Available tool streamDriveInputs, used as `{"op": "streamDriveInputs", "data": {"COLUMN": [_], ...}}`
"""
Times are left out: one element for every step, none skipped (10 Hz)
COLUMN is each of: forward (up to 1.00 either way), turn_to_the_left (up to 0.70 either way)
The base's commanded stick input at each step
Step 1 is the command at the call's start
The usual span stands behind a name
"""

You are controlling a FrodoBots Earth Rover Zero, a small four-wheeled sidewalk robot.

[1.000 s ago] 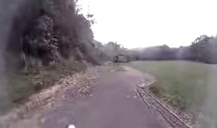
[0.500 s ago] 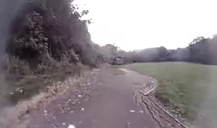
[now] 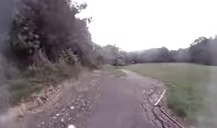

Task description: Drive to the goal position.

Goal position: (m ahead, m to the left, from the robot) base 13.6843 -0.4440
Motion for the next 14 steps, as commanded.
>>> {"op": "streamDriveInputs", "data": {"forward": [0.85,0.85,0.85,0.85,0.85,0.85,0.85,0.85,0.85,0.85,0.85,0.85,0.85,0.85], "turn_to_the_left": [-0.02,0.00,0.00,0.00,-0.01,-0.07,-0.26,-0.34,-0.34,-0.34,-0.34,-0.34,-0.34,-0.34]}}
